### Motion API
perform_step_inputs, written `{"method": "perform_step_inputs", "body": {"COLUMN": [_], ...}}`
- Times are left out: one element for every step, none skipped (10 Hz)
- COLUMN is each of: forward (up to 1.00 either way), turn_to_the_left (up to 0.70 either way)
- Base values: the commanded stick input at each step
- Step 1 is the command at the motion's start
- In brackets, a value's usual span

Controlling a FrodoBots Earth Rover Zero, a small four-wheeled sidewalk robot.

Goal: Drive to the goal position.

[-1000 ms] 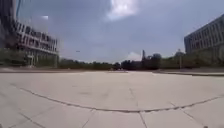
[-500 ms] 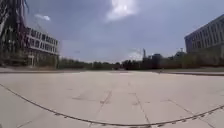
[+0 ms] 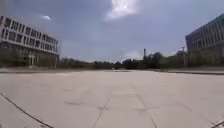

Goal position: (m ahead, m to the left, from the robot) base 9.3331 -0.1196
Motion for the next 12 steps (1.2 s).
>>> {"method": "perform_step_inputs", "body": {"forward": [0.7,0.7,0.7,0.7,0.7,0.7,0.7,0.7,0.7,0.7,0.7,0.7], "turn_to_the_left": [0.0,0.0,0.0,0.0,0.0,0.0,0.0,0.0,0.0,0.0,0.0,0.0]}}
